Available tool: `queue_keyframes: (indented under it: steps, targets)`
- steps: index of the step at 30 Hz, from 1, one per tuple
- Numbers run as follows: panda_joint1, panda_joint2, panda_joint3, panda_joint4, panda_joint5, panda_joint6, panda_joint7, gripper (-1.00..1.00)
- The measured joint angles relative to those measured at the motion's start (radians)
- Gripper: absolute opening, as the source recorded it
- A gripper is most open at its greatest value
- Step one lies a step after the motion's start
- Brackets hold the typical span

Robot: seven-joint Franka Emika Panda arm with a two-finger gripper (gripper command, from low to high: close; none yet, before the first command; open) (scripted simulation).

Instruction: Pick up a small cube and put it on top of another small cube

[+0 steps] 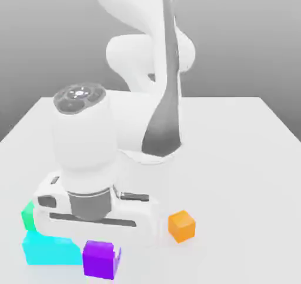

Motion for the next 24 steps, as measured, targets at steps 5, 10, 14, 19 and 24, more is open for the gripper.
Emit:
queue_keyframes:
  steps: [5,10,14,19,24]
  targets:
    - [-0.018,-0.089,-0.071,-0.039,-0.004,-0.05,0.204,-1.0]
    - [-0.07,-0.182,-0.125,-0.08,-0.054,-0.096,0.441,-1.0]
    - [-0.118,-0.258,-0.153,-0.112,-0.118,-0.134,0.649,-1.0]
    - [-0.153,-0.249,-0.165,-0.151,-0.143,-0.085,0.795,-1.0]
    - [-0.157,-0.183,-0.155,-0.165,-0.103,-0.01,0.772,1.0]
